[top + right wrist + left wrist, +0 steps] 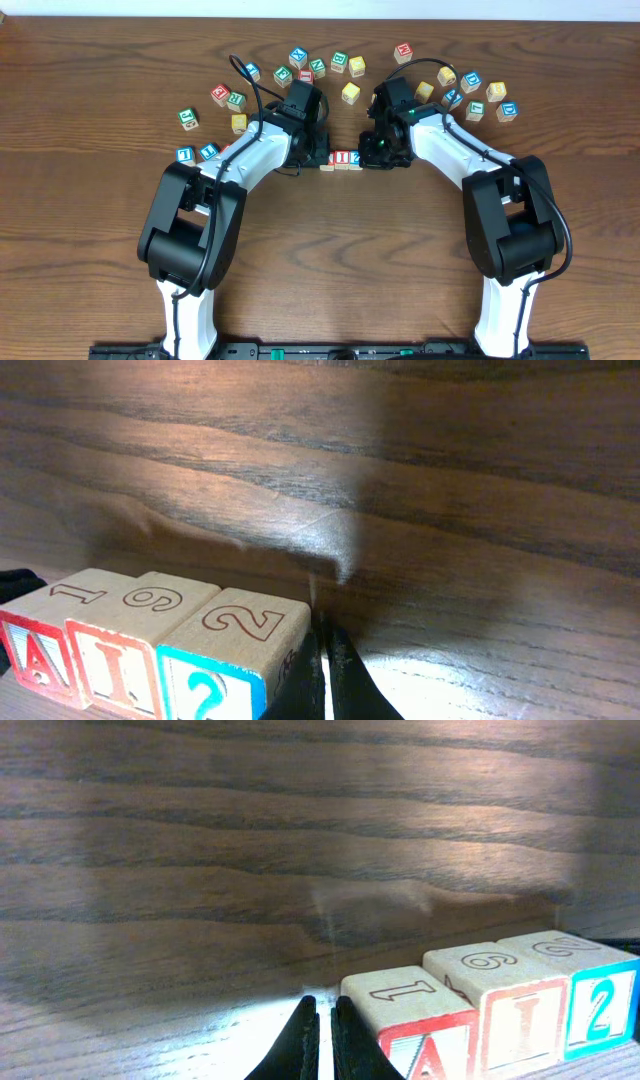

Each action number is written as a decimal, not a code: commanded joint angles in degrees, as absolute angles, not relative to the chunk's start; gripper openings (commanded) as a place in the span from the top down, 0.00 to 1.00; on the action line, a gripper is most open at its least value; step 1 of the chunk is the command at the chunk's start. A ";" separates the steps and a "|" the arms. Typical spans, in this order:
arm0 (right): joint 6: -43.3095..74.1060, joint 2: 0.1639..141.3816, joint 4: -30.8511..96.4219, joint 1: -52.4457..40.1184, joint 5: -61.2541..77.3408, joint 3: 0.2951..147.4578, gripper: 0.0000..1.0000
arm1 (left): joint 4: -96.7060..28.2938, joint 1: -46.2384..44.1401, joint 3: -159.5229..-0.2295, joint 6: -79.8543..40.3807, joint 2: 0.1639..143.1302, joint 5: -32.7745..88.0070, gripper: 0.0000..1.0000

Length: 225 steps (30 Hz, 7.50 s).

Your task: Spell out AI2

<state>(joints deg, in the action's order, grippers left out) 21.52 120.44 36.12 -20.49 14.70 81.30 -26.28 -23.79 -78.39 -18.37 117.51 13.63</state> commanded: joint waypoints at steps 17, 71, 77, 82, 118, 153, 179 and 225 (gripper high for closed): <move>21.58 118.80 35.27 -19.05 9.56 84.60 0.99 | -26.48 -20.10 -78.91 -17.19 116.22 12.40 0.93; 22.72 119.28 28.32 -29.36 4.84 84.97 0.99 | -31.24 -11.27 -78.94 -20.69 105.69 0.36 0.92; 22.74 119.28 28.71 -29.36 4.86 84.97 0.99 | -31.24 -11.27 -78.94 -20.69 105.69 0.36 0.93; 22.72 119.28 28.97 -29.36 4.86 84.97 0.99 | -31.24 -11.27 -78.94 -20.69 105.69 0.36 0.93; 24.40 119.24 28.01 -27.24 1.10 85.82 0.99 | -31.73 -11.33 -78.91 -20.69 105.75 0.38 0.93; 24.45 116.92 29.41 -26.70 2.52 88.18 0.99 | -31.64 -11.31 -78.91 -20.43 105.75 0.34 0.93; 24.84 116.92 29.61 -26.72 3.81 88.18 0.99 | -31.64 -11.31 -78.91 -20.43 105.75 0.34 0.93; 24.84 117.01 30.70 -27.16 4.21 88.05 0.99 | -32.53 -11.31 -78.91 -19.11 105.75 0.34 0.93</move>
<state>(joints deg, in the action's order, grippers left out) 23.94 118.80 30.61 -27.16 4.10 87.20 -32.32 -11.31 -78.41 -19.62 106.13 1.13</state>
